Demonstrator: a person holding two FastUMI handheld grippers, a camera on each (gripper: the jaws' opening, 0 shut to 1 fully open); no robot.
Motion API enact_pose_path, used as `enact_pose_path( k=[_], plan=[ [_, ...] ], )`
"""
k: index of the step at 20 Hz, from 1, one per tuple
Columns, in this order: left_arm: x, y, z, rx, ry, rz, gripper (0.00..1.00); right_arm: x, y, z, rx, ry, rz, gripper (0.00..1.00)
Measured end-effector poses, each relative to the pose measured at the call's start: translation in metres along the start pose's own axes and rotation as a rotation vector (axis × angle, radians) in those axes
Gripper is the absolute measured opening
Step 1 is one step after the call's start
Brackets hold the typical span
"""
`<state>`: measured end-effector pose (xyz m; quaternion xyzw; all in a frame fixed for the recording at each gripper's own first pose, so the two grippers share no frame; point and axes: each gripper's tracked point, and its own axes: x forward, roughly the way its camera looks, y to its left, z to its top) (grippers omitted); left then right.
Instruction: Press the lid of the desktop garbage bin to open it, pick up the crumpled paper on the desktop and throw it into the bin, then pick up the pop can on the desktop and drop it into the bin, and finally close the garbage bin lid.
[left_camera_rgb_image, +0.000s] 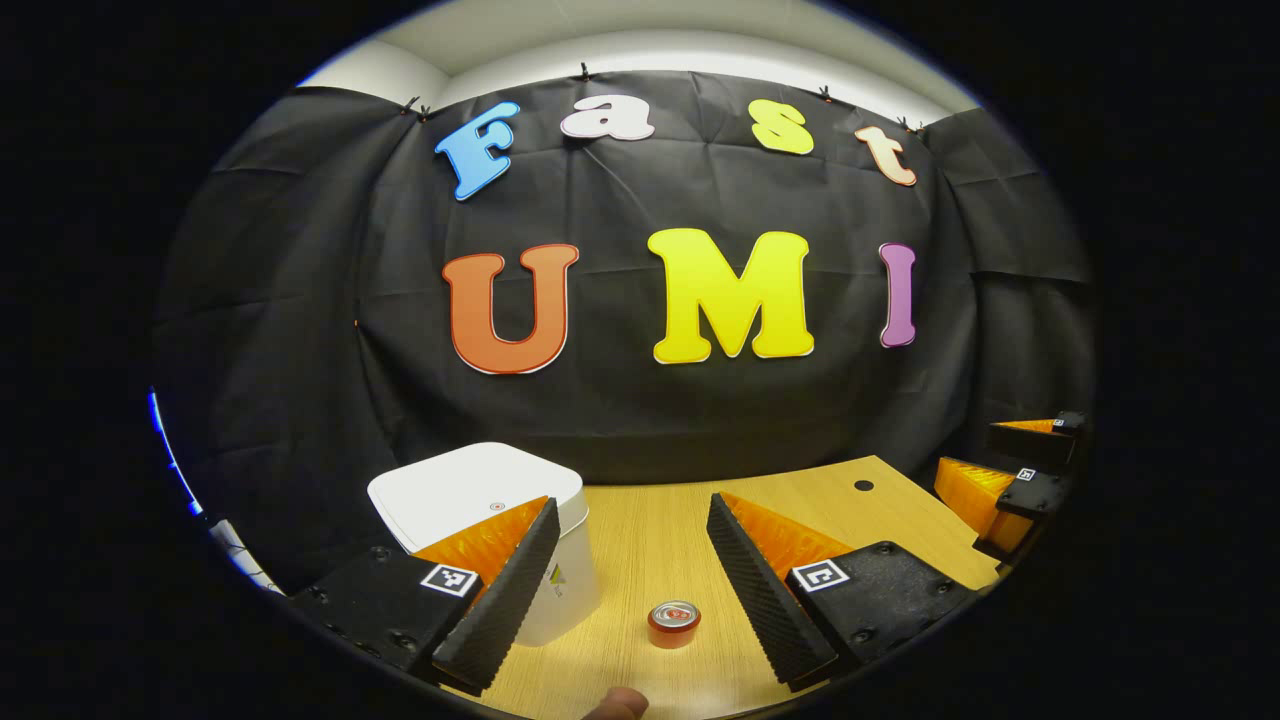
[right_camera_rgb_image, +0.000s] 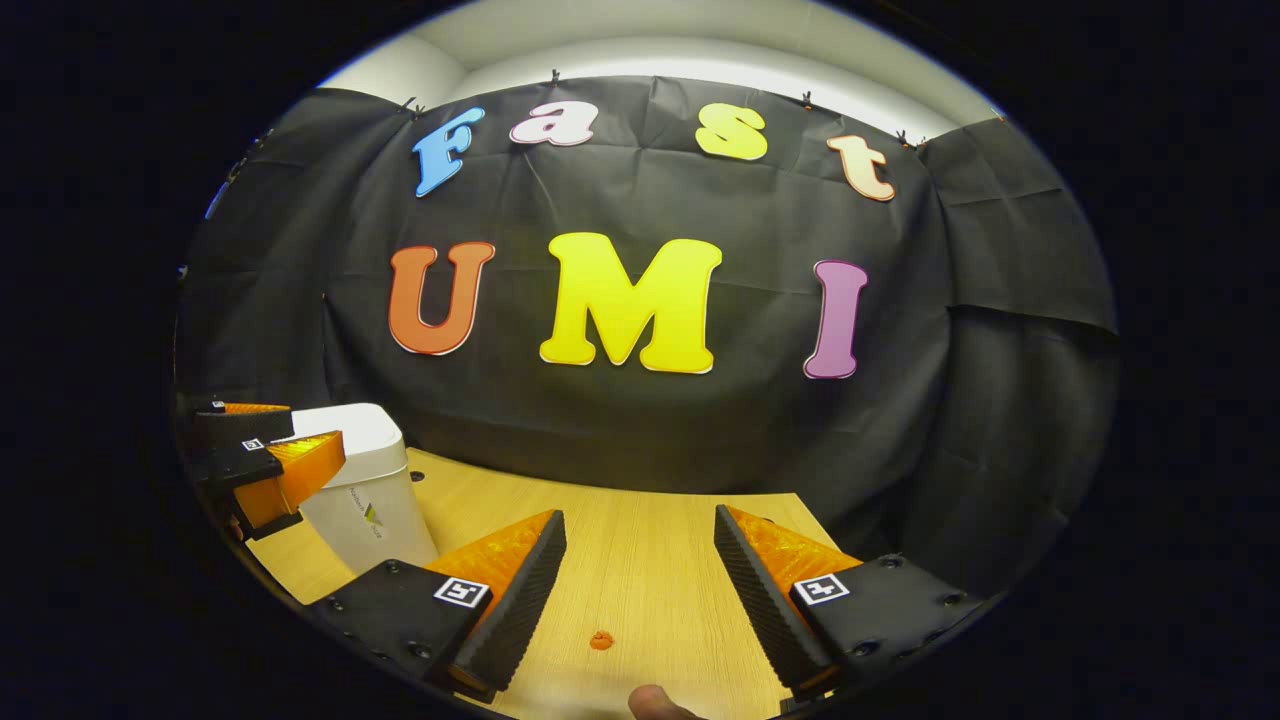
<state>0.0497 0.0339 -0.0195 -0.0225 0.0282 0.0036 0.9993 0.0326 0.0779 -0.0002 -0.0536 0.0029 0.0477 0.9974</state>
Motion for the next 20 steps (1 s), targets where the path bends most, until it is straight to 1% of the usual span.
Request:
enact_pose_path(
  k=[1,2,3,6,7,8,9,10,11,12,13,14,15,16,17,18,20],
  plan=[
    [0.002,-0.002,-0.004,0.003,0.013,-0.012,0.98,0.001,0.0,0.0,-0.005,0.0,0.0,0.94],
    [0.004,0.004,-0.009,-0.001,0.025,0.001,0.95,0.001,-0.001,-0.002,-0.005,0.0,-0.004,0.94],
    [0.005,0.008,-0.01,-0.008,0.028,0.01,0.95,0.003,-0.001,-0.003,0.0,0.006,-0.008,0.94],
    [0.009,0.017,-0.011,-0.032,0.03,0.017,0.92,0.003,0.001,-0.008,-0.002,0.019,-0.01,0.94],
    [0.012,0.018,-0.012,-0.033,0.032,0.014,0.88,0.004,0.002,-0.009,-0.007,0.022,-0.01,0.94],
    [0.016,0.016,-0.014,-0.036,0.038,-0.016,0.85,0.005,0.003,-0.011,-0.013,0.027,-0.006,0.94],
    [0.021,0.008,-0.017,-0.031,0.056,-0.065,0.78,0.005,0.005,-0.012,-0.018,0.035,-0.001,0.94],
    [0.028,0.009,-0.022,-0.014,0.08,-0.094,0.64,0.006,0.007,-0.014,-0.023,0.042,0.006,0.94],
    [0.032,0.015,-0.023,-0.008,0.09,-0.1,0.57,0.007,0.011,-0.015,-0.03,0.048,0.013,0.94],
    [0.036,0.022,-0.024,-0.007,0.094,-0.09,0.43,0.009,0.012,-0.017,-0.038,0.051,0.014,0.94],
    [0.042,0.028,-0.026,-0.014,0.102,-0.078,0.41,0.01,0.013,-0.017,-0.045,0.056,0.016,0.94],
    [0.048,0.044,-0.027,-0.035,0.106,-0.028,0.27,0.012,0.016,-0.019,-0.05,0.062,0.019,0.94],
    [0.052,0.056,-0.027,-0.048,0.11,0.01,0.31,0.014,0.018,-0.019,-0.056,0.067,0.019,0.94],
    [0.057,0.067,-0.03,-0.056,0.117,0.053,0.16,0.015,0.019,-0.019,-0.062,0.069,0.02,0.94],
    [0.06,0.077,-0.035,-0.056,0.127,0.085,0.14,0.017,0.021,-0.02,-0.068,0.071,0.021,0.94],
    [0.064,0.086,-0.036,-0.061,0.128,0.113,0.09,0.019,0.022,-0.02,-0.075,0.072,0.022,0.94],
    [0.071,0.093,-0.031,-0.09,0.118,0.116,0.05,0.023,0.024,-0.02,-0.088,0.073,0.021,0.94]
  ],
)
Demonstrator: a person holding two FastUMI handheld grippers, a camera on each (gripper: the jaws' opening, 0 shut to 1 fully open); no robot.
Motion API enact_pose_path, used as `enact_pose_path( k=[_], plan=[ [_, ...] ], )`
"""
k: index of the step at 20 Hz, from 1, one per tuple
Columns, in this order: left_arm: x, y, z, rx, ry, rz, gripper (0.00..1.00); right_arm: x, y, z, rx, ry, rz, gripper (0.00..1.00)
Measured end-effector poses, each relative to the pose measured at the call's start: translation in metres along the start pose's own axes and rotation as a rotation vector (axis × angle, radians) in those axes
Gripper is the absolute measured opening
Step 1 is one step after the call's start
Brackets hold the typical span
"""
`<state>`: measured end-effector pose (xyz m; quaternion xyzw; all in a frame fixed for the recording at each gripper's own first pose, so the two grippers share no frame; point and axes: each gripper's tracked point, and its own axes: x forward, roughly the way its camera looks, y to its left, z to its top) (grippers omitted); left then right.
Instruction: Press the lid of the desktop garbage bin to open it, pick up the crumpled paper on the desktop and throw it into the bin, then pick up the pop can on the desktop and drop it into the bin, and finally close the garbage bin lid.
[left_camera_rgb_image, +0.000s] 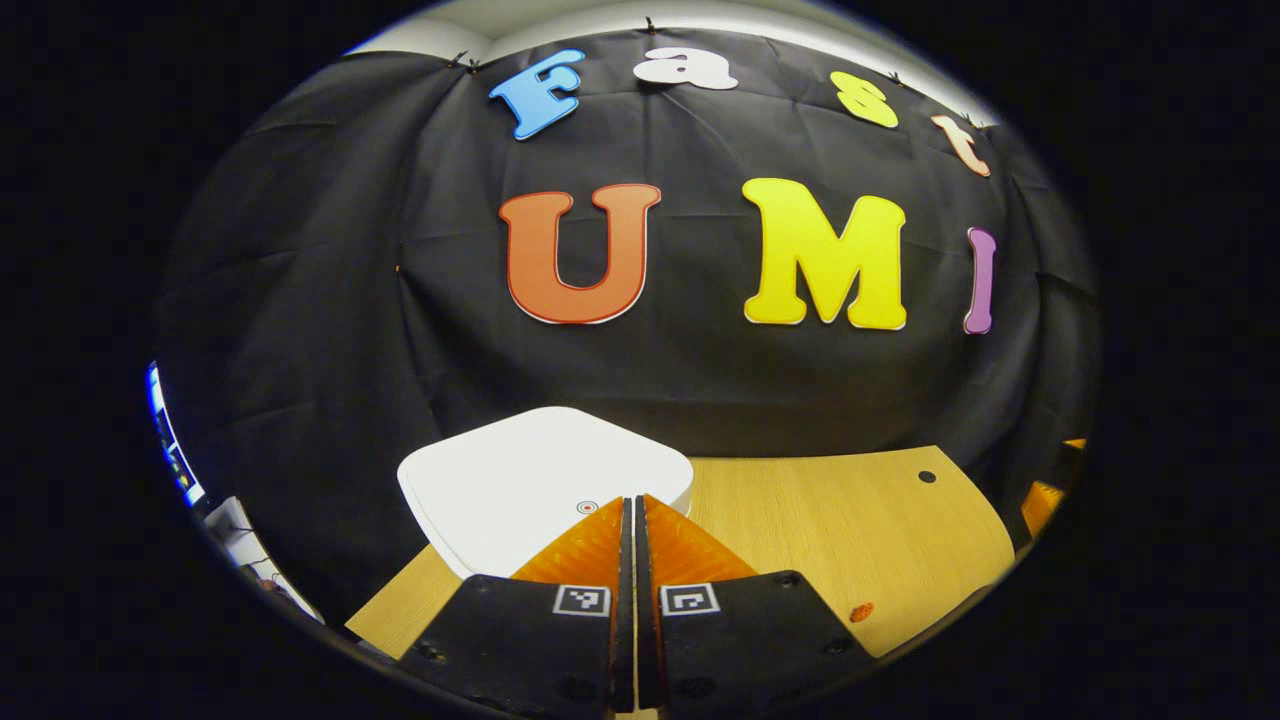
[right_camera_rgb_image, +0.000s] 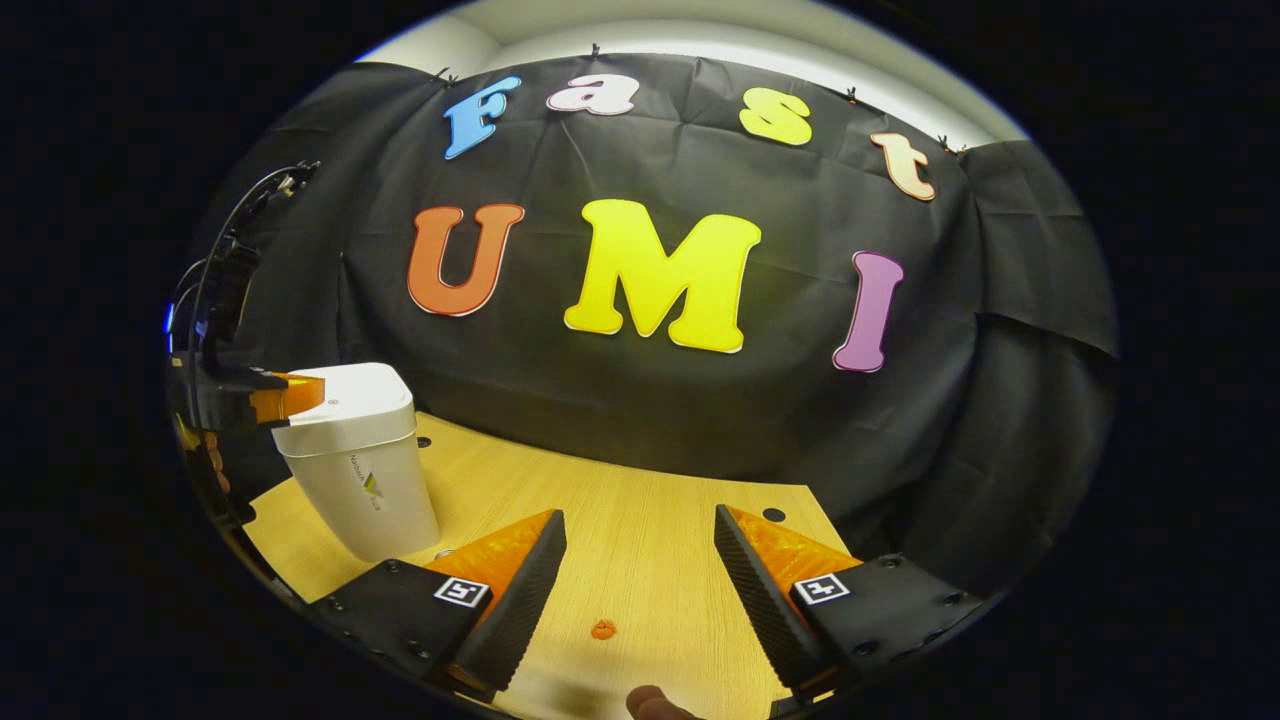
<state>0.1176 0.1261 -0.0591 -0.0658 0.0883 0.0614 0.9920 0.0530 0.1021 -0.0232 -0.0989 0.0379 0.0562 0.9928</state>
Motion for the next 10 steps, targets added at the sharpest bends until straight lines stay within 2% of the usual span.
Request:
enact_pose_path(
  k=[3,10],
  plan=[
    [0.012,0.02,0.014,0.001,-0.048,0.061,0.03,0.006,0.004,0.0,-0.013,0.009,0.001,0.94],
    [0.031,0.027,0.006,-0.004,0.011,0.076,0.03,0.018,0.015,-0.004,-0.028,0.024,0.01,0.94]
  ],
)
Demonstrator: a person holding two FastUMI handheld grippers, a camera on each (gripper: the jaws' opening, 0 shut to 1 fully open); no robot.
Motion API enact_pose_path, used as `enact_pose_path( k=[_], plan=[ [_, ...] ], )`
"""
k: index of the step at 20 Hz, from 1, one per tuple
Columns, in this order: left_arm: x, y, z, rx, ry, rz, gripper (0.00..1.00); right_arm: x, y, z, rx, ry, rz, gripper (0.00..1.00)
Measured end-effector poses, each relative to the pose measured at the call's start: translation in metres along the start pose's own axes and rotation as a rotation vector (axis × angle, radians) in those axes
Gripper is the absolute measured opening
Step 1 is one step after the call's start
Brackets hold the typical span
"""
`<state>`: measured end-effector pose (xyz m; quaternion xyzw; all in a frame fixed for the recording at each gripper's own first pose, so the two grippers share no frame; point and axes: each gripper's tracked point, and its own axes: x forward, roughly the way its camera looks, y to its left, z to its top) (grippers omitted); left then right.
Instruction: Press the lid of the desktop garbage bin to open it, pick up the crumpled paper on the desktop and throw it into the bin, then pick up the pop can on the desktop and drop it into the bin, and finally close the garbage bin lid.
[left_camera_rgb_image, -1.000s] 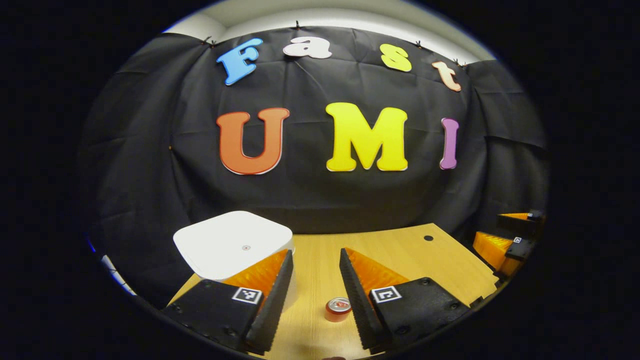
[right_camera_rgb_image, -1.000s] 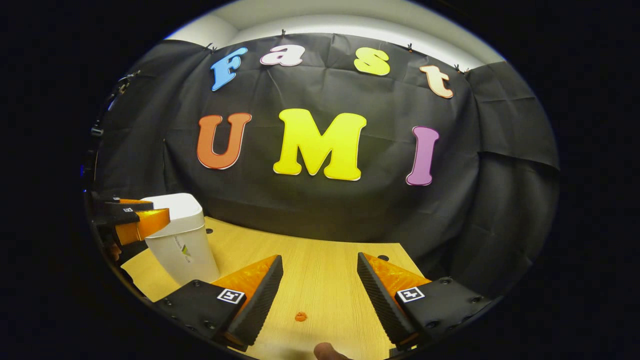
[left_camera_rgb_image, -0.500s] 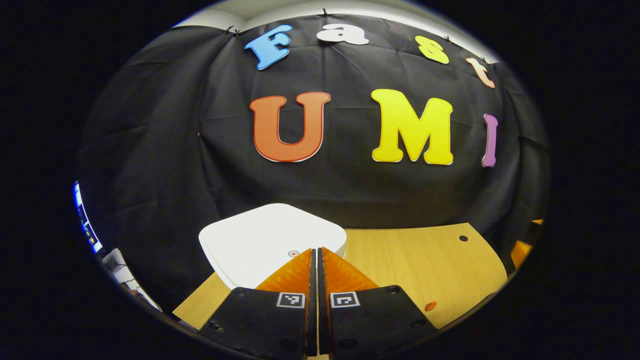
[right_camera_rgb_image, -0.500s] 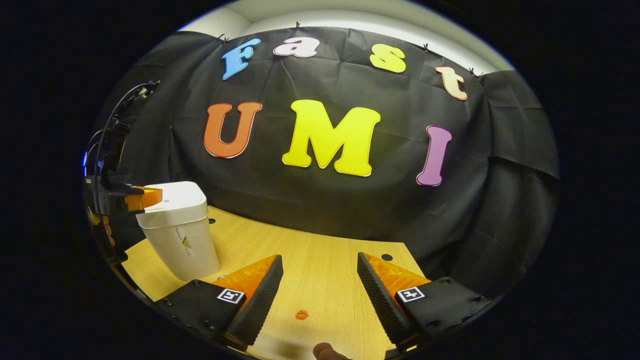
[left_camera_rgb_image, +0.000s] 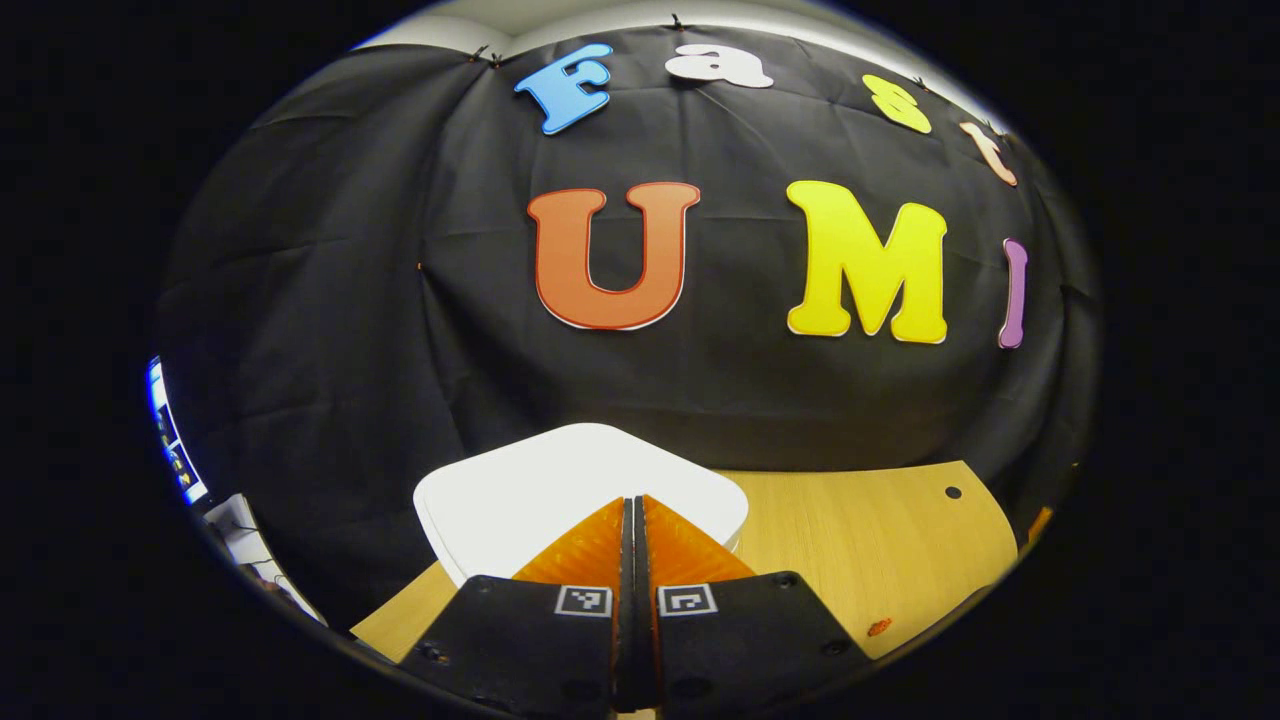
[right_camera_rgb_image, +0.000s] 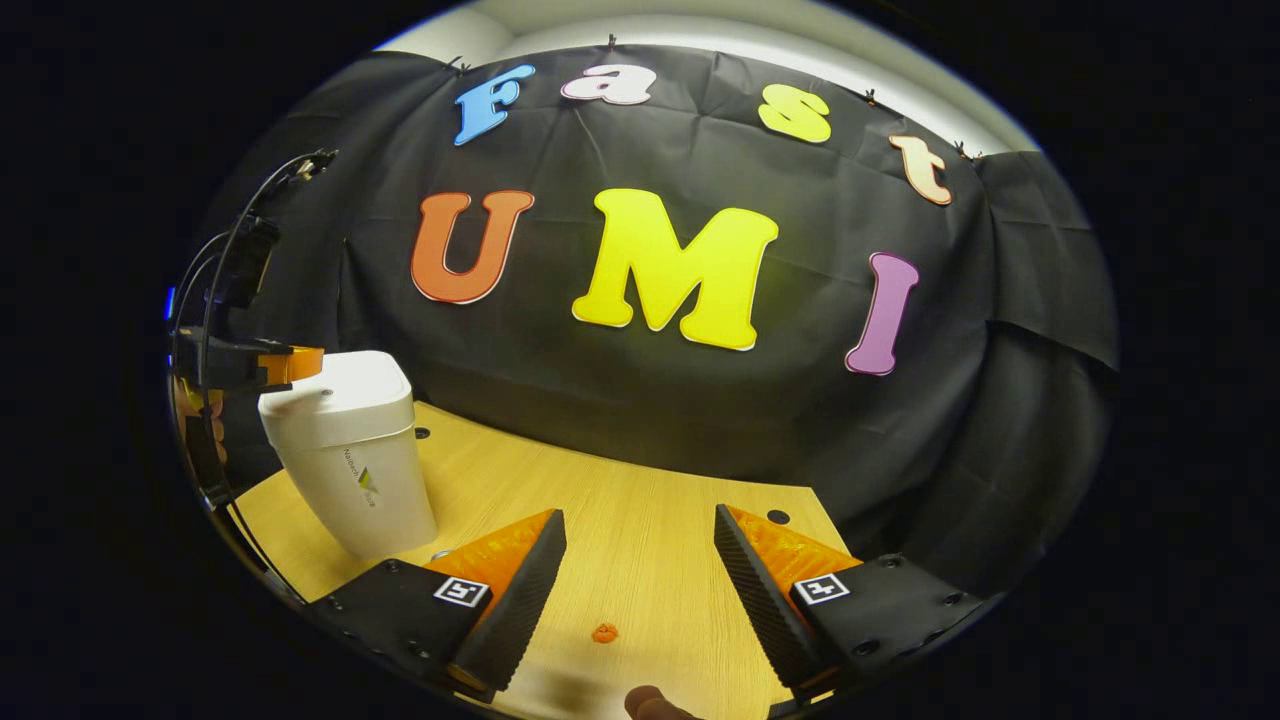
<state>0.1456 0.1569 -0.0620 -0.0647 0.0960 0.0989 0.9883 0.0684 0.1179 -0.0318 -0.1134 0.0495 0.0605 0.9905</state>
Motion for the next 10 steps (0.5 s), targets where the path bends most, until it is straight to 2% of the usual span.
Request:
enact_pose_path(
  k=[6,10],
  plan=[
    [0.009,0.004,-0.021,-0.047,0.079,-0.003,0.03,0.006,0.001,-0.006,0.006,0.015,-0.001,0.94],
    [0.01,0.004,-0.026,-0.006,0.092,0.014,0.03,0.008,0.0,-0.012,0.005,0.028,-0.003,0.94]
  ],
)
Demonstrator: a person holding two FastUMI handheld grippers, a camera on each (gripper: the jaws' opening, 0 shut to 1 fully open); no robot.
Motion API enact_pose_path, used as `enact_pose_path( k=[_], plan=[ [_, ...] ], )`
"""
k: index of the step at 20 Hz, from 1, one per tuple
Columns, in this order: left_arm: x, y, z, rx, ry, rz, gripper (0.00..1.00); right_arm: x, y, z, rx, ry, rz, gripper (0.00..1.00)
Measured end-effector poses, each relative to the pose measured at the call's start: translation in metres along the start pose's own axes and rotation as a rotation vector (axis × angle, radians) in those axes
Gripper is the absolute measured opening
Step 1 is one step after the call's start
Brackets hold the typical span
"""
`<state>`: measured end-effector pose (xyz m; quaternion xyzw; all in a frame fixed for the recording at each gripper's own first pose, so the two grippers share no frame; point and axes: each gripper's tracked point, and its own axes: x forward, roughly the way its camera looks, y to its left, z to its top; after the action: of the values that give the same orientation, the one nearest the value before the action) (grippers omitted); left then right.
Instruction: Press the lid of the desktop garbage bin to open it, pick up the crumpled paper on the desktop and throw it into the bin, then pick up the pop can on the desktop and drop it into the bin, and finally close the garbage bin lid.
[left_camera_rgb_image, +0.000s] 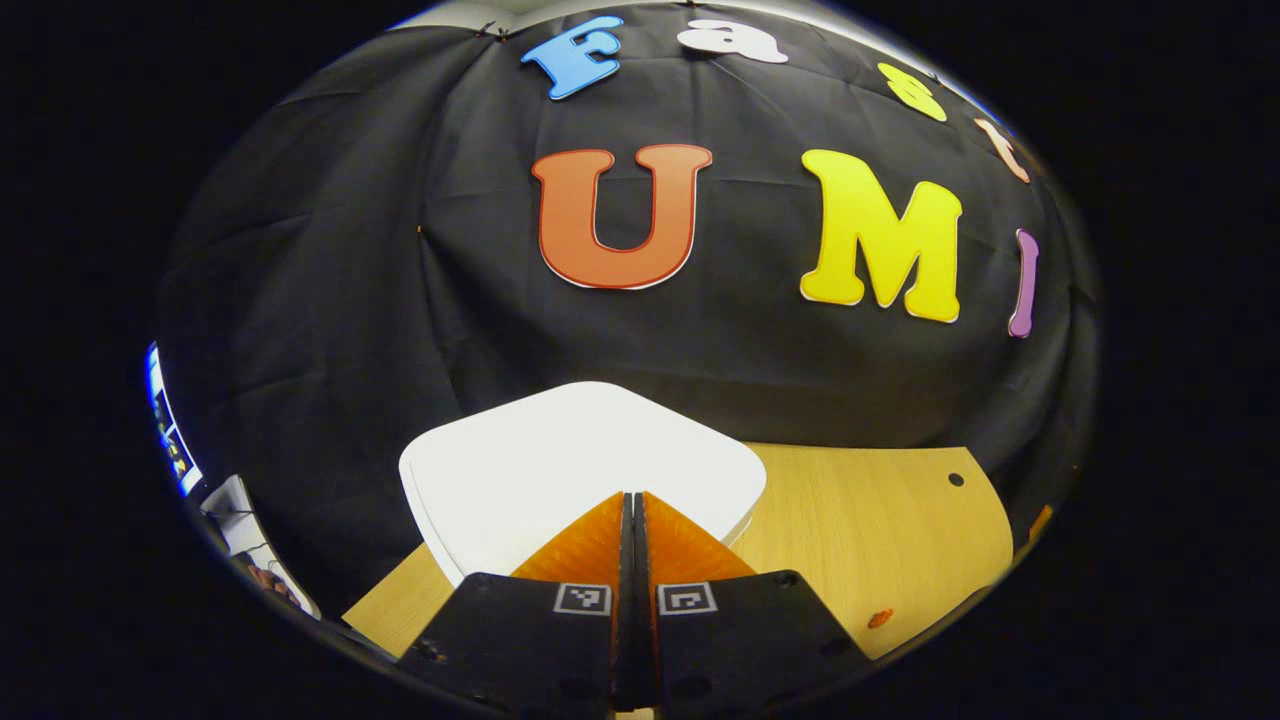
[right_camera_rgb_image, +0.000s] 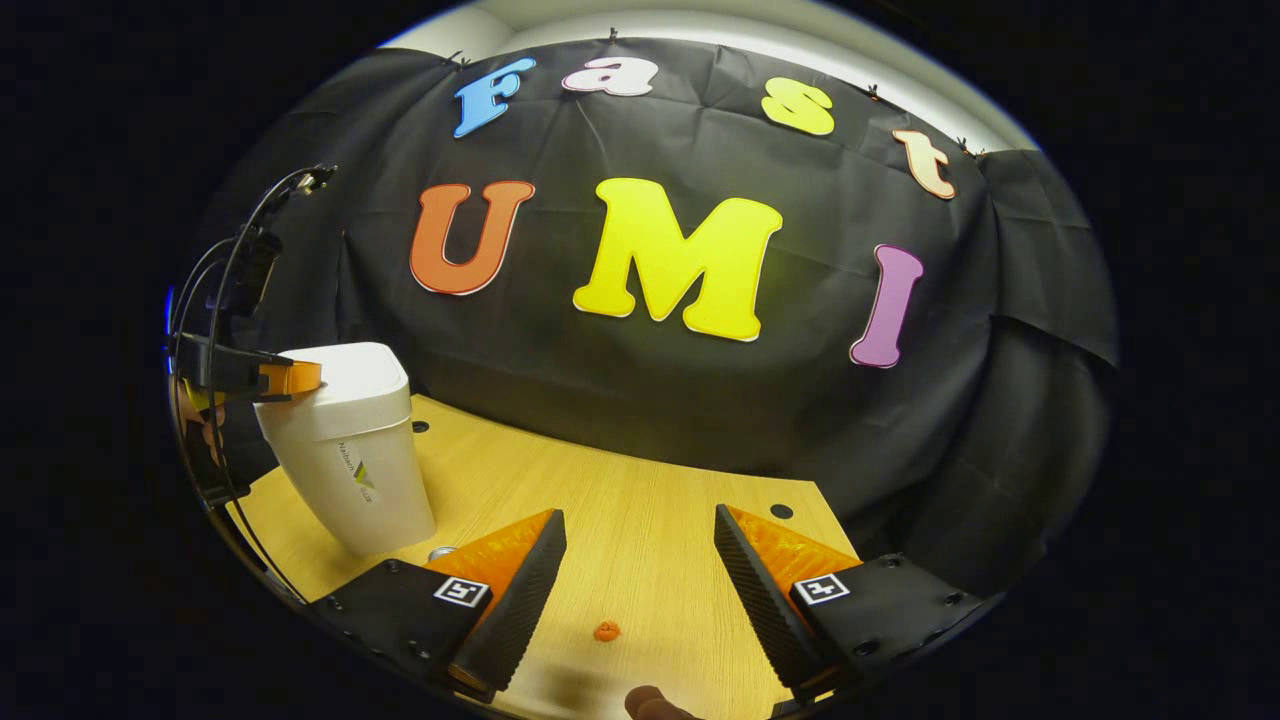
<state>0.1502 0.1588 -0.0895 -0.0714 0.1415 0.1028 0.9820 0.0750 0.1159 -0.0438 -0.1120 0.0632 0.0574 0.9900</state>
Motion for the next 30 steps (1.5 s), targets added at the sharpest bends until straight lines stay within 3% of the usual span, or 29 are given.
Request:
enact_pose_path(
  k=[5,15,17,18,19,21,22,23,27,30],
  plan=[
    [0.001,0.0,-0.002,-0.038,0.045,-0.022,0.03,0.0,-0.001,-0.006,0.019,0.016,0.001,0.94],
    [-0.013,-0.007,0.011,0.03,0.041,0.006,0.07,-0.017,-0.003,-0.003,0.032,-0.011,-0.005,0.94],
    [-0.019,-0.007,0.014,0.034,0.016,0.004,0.24,-0.022,-0.003,-0.008,0.036,-0.006,-0.009,0.94],
    [-0.023,-0.007,0.013,0.038,0.015,0.003,0.39,-0.024,-0.004,-0.011,0.036,-0.002,-0.016,0.94],
    [-0.025,-0.009,0.012,0.045,0.015,-0.003,0.36,-0.027,-0.004,-0.013,0.037,0.002,-0.02,0.94],
    [-0.033,-0.015,0.011,0.052,0.005,-0.026,0.48,-0.03,-0.006,-0.016,0.042,0.005,-0.036,0.94],
    [-0.037,-0.017,0.011,0.059,0.0,-0.033,0.63,-0.031,-0.007,-0.017,0.048,0.007,-0.042,0.94],
    [-0.041,-0.016,0.011,0.065,-0.008,-0.036,0.68,-0.031,-0.008,-0.018,0.051,0.008,-0.051,0.94],
    [-0.068,-0.024,0.009,0.058,-0.025,-0.079,0.81,-0.032,-0.01,-0.025,0.058,0.017,-0.095,0.94],
    [-0.084,-0.027,0.001,0.052,-0.032,-0.092,0.85,-0.026,-0.009,-0.041,0.042,0.039,-0.09,0.94]
  ],
)
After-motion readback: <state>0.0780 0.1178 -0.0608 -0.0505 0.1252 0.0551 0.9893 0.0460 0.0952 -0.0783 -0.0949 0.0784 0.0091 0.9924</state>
